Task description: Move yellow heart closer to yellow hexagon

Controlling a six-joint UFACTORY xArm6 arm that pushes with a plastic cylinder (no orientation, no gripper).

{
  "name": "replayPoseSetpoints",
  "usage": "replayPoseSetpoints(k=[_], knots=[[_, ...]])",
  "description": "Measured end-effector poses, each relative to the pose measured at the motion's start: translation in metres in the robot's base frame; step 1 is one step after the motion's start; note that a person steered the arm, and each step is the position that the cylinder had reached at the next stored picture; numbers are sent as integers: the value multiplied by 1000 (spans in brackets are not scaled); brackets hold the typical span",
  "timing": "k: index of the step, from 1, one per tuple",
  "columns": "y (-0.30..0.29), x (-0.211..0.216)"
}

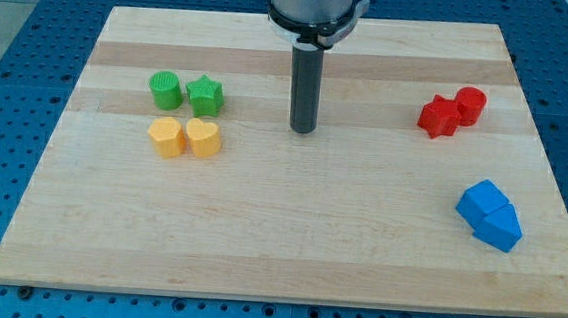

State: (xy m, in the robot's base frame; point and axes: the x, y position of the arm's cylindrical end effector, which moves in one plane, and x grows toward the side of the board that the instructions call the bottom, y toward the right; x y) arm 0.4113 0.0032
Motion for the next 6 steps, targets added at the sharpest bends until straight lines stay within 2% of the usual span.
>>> replayPoseSetpoints(k=[1,4,6], knots=[[0,0],[-80,12],[-106,41]])
